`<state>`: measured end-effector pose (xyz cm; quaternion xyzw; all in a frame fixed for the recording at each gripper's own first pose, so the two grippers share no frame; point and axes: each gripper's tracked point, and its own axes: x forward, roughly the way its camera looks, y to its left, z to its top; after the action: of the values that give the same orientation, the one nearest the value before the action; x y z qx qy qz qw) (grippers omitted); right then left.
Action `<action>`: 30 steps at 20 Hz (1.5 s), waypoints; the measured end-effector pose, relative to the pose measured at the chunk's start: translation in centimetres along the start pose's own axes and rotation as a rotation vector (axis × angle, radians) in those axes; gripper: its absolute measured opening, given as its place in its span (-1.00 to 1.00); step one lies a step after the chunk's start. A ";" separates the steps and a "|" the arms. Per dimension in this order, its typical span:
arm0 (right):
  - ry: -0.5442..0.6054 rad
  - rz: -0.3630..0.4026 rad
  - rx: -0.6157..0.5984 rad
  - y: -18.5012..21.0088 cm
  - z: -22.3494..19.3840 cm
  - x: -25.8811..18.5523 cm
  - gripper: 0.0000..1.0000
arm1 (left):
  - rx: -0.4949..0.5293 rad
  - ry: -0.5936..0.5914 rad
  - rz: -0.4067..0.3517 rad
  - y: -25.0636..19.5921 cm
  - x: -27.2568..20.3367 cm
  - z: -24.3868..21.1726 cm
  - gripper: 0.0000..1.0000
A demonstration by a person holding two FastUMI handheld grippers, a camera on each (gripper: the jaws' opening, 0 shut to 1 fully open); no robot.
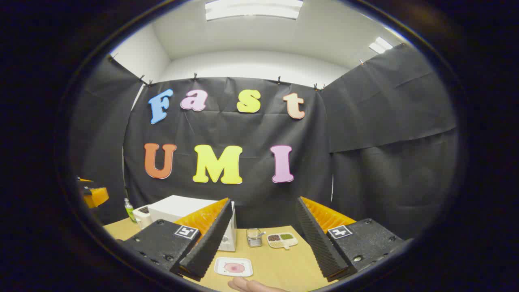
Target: Open the microwave oven with the left hand, put the food in, and close the microwave oven.
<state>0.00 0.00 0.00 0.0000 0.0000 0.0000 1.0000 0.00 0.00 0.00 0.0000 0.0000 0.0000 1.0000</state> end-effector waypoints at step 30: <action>0.048 0.043 0.031 -4.7 -2.7 2.5 0.90 | 0.040 0.049 -0.142 -12.2 11.9 -9.2 0.87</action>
<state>2.50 -4.74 -2.69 0.0153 0.0240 0.0217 0.9994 11.89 -12.21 -9.24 0.0198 0.0243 -0.0709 0.9970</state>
